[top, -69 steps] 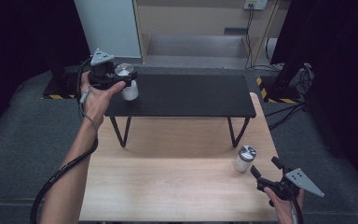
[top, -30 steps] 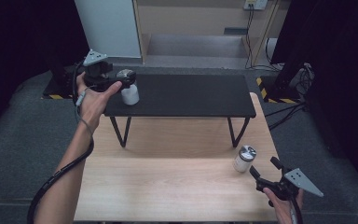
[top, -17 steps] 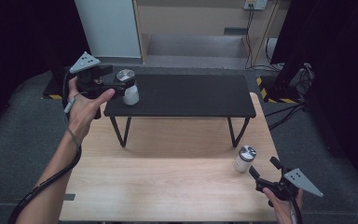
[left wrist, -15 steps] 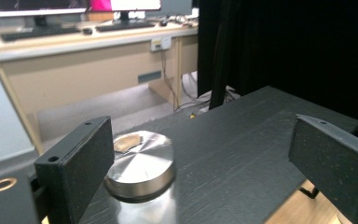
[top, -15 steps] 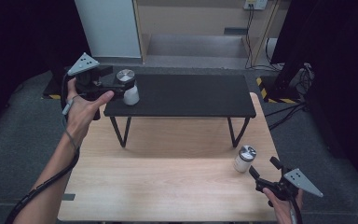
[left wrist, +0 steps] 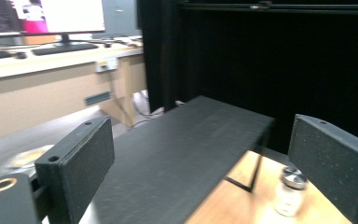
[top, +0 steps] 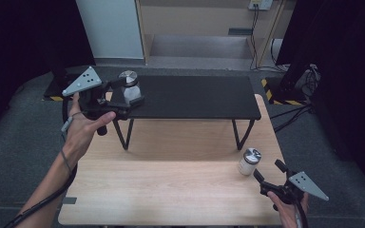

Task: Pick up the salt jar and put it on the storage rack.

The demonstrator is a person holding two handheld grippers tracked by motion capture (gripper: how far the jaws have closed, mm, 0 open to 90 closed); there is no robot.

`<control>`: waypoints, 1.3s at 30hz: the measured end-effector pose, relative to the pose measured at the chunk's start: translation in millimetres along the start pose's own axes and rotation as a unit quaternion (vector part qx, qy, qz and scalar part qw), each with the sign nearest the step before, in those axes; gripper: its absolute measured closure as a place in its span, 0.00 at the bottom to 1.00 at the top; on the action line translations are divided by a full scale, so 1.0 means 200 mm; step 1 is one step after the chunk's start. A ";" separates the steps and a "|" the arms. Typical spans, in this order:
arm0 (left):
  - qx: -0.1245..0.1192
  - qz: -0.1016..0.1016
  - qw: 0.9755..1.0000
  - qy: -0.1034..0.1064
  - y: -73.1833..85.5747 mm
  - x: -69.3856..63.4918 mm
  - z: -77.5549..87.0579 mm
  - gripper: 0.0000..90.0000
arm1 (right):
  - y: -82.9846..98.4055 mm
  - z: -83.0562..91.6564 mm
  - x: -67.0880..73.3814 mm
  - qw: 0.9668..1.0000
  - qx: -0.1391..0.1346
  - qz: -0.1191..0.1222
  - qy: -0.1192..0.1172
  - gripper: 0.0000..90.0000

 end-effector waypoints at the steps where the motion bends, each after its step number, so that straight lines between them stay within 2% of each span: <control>1: 0.001 -0.004 1.000 0.007 0.00 0.00 0.00 0.07 | 0.00 0.00 0.00 1.000 0.000 0.000 0.000 0.06; 7: -0.003 -0.024 0.998 0.050 0.03 -0.03 -0.02 0.07 | 0.00 0.00 0.00 1.000 0.000 0.000 -0.001 0.06; 11: -0.003 -0.027 0.998 0.056 0.05 -0.05 -0.02 0.07 | 0.00 0.00 0.00 1.000 0.000 0.001 0.001 0.06; 13: -0.010 -0.025 0.998 0.053 0.07 -0.05 -0.01 0.07 | 0.00 0.00 0.00 1.000 0.000 0.000 0.001 0.06; 16: -0.007 -0.033 0.999 0.035 0.09 -0.06 0.01 0.07 | 0.00 0.00 0.00 1.000 0.001 0.000 0.001 0.06; 18: -0.009 -0.030 0.999 0.029 0.12 -0.07 0.02 0.07 | 0.00 0.00 0.00 1.000 0.001 0.000 0.000 0.06; 22: -0.019 -0.021 1.000 0.013 0.20 -0.07 0.05 0.07 | 0.00 0.00 0.01 1.000 0.002 0.001 0.000 0.06; 25: -0.023 -0.024 0.999 -0.008 0.26 -0.08 0.06 0.07 | 0.00 0.00 0.01 1.000 0.002 0.002 0.001 0.06; 28: -0.037 -0.007 0.999 -0.013 0.32 -0.08 0.06 0.07 | 0.00 0.00 0.01 1.000 0.003 0.002 0.001 0.06; 32: -0.028 -0.012 0.999 -0.023 0.36 -0.08 0.06 0.07 | 0.00 0.00 0.01 1.000 0.004 0.002 0.001 0.06; 37: -0.041 -0.008 0.999 -0.027 0.45 -0.11 0.06 0.06 | 0.00 0.00 0.01 1.000 0.003 0.002 0.000 0.06; 39: -0.038 -0.010 0.999 -0.027 0.47 -0.13 0.06 0.06 | 0.00 -0.01 0.01 1.000 0.004 0.003 -0.001 0.06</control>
Point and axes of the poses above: each handheld gripper's, and its own axes: z roughly backward along the jaws, y roughly out of its underside, x roughly to its left, the point moved 6 cm from there along -z, roughly forward along the jaws, and after that the axes turned 8 degrees about x, right-handed, at the moved point
